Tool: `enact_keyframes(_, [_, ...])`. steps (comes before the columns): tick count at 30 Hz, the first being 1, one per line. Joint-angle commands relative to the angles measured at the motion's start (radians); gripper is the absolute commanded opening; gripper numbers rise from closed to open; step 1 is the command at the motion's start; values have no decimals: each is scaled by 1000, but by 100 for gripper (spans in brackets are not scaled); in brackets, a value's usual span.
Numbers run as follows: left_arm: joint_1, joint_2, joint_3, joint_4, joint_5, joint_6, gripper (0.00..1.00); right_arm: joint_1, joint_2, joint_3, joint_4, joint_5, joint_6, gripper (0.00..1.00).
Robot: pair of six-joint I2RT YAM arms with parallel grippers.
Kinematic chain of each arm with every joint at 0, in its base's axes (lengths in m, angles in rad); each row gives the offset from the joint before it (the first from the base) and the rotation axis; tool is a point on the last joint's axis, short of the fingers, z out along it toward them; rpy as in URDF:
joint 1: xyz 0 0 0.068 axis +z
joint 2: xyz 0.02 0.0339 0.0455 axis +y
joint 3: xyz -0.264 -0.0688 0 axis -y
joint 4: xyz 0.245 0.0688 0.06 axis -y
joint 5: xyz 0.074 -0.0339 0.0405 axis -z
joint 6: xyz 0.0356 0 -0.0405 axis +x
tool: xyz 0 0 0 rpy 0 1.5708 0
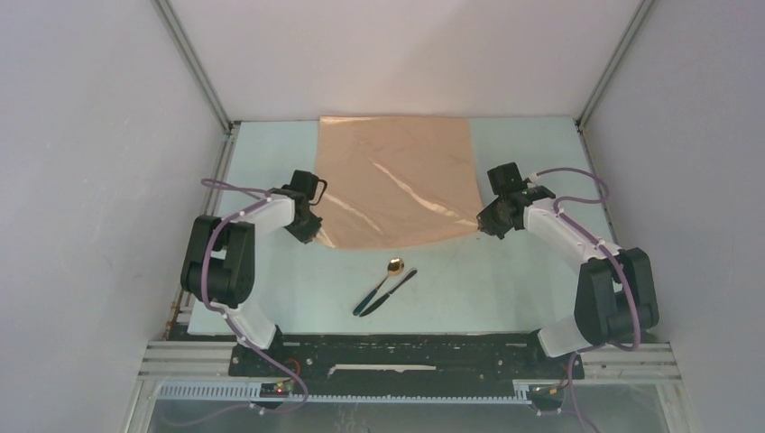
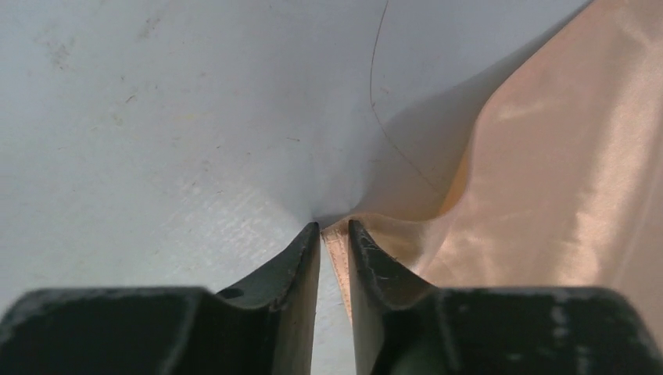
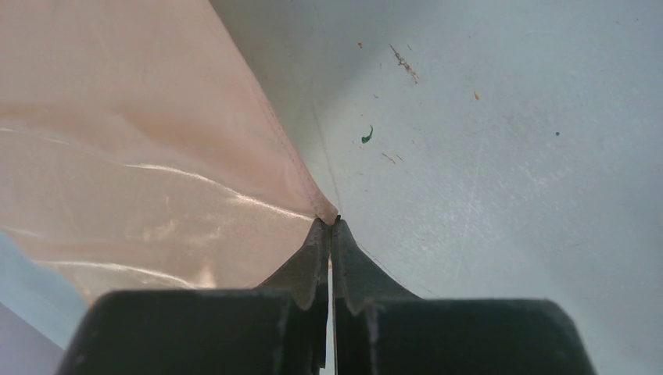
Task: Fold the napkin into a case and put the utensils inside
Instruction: Pick up the flattened napkin from the center of the board.
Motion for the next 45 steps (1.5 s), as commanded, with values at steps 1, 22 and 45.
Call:
enact_keyframes(1, [-61, -20, 2, -125, -99, 2, 42, -2, -27, -5, 17, 7, -14, 0])
enact_keyframes(22, [-115, -21, 50, -213, -160, -22, 66, -28, 2, -5, 28, -24, -79, 0])
enact_keyframes(45, [-120, 49, -52, 21, -62, -111, 15, -101, -31, -30, 38, -76, -131, 0])
